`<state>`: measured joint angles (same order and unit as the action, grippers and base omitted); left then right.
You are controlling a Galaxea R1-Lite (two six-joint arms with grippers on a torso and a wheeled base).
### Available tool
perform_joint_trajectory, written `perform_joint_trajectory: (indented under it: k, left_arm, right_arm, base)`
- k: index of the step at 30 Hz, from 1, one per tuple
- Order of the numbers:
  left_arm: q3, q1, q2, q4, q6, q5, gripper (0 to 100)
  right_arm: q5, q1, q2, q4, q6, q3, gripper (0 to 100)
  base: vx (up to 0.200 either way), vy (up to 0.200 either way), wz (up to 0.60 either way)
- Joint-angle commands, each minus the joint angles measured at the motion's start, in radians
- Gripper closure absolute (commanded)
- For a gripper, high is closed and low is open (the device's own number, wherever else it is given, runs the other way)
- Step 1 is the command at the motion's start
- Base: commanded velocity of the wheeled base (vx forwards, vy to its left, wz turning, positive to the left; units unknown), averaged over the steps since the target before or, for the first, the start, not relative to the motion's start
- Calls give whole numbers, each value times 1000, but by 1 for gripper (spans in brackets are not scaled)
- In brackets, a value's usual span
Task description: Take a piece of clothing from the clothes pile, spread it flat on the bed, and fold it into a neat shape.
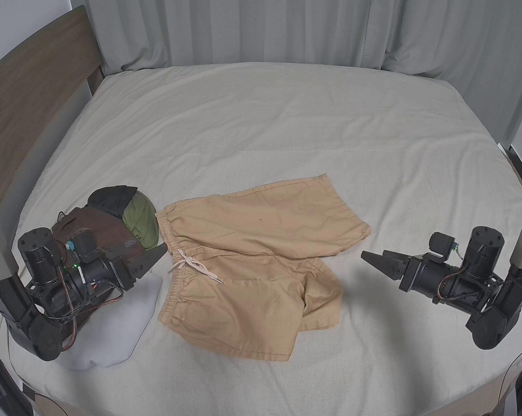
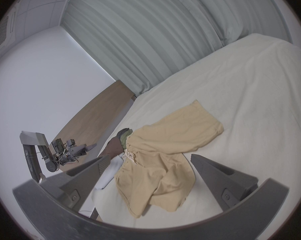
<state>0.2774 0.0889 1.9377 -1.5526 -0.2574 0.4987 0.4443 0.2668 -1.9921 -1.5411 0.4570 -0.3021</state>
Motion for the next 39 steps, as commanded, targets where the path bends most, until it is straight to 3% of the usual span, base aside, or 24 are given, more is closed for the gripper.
perform_joint_trajectory:
  k: [1, 17, 39]
  left_arm:
    - [-12, 3, -3, -1, 7, 1, 0]
    - [-18, 3, 10, -1, 109, 1, 0]
    - [-18, 3, 10, -1, 113, 1, 0]
  right_arm:
    - [2, 14, -36, -1, 0, 26, 0]
    - [4, 63, -194, -4, 0, 58, 0]
    - [4, 135, -355, -5, 32, 18, 0]
  base:
    - [0, 0, 0]
    - [0, 0, 0]
    - [0, 0, 0]
